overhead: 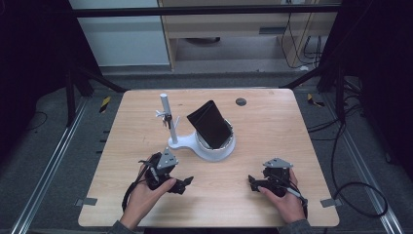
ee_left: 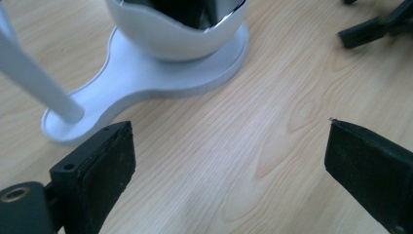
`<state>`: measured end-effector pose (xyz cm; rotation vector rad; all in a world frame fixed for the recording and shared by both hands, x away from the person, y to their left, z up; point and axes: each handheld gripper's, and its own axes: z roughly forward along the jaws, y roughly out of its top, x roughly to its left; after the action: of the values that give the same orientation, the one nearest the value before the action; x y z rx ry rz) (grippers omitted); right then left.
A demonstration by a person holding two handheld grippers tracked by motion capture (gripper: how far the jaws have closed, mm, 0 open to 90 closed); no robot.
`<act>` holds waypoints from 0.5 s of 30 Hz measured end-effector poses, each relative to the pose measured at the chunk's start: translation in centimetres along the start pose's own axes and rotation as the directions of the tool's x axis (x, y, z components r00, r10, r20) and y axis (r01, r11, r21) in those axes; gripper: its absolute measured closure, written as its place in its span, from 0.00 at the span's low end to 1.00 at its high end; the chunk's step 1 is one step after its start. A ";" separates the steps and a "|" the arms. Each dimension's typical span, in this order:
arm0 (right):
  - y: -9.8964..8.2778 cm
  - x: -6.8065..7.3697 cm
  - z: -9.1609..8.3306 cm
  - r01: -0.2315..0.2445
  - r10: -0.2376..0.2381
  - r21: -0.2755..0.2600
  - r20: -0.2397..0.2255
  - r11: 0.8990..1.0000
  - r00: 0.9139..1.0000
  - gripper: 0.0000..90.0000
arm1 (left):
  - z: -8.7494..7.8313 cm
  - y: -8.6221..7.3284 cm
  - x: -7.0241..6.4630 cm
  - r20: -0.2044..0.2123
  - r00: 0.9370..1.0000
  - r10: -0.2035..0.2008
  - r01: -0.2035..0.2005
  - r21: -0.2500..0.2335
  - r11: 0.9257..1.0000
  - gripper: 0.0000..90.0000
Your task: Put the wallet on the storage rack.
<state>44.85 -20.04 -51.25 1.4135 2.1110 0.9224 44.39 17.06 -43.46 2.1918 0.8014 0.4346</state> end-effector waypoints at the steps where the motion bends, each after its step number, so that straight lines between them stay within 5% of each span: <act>1: 0.0 -0.1 0.0 0.010 -0.010 -0.002 0.004 1.000 1.000 0.04 | 0.1 -0.4 0.2 -0.005 1.000 -0.007 0.007 0.002 1.000 0.05; 15: 0.0 0.0 0.0 0.007 -0.007 -0.001 0.007 1.000 1.000 0.04 | 0.1 -5.8 4.3 -0.106 0.990 -0.091 0.096 0.047 0.994 0.05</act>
<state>44.83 -20.08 -51.27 1.4064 2.1088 0.9141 45.28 22.91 -47.58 2.1828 0.9774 0.4888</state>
